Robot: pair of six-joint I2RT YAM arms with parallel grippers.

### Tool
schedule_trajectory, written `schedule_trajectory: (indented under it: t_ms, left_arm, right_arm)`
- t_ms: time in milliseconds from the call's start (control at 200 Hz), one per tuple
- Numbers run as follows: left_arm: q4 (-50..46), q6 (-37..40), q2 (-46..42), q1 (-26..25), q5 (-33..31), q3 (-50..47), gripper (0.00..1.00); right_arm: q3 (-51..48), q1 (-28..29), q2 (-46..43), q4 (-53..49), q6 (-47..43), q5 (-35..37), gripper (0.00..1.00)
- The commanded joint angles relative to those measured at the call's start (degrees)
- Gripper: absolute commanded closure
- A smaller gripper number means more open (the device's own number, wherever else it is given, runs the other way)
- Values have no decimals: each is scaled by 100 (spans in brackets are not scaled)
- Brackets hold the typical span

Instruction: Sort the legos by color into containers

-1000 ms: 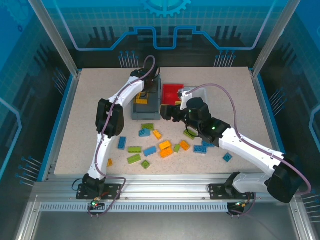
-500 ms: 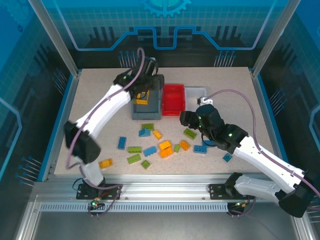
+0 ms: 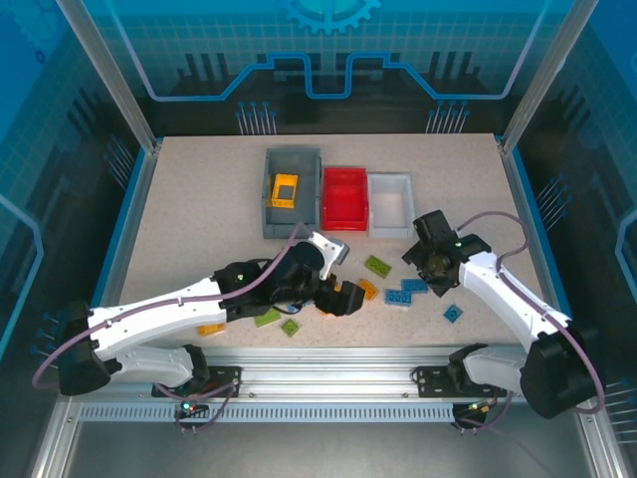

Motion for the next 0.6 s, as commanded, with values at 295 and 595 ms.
schedule_trajectory:
  t_ms: [295, 595]
  left_arm:
    - [1481, -296, 612, -368, 158, -192, 14]
    - [2183, -262, 1204, -430, 470, -289, 14]
  right_arm:
    - [-553, -1577, -1102, -1396, -563, 159, 19]
    - [-1378, -2382, -1251, -1063, -1599, -625, 16]
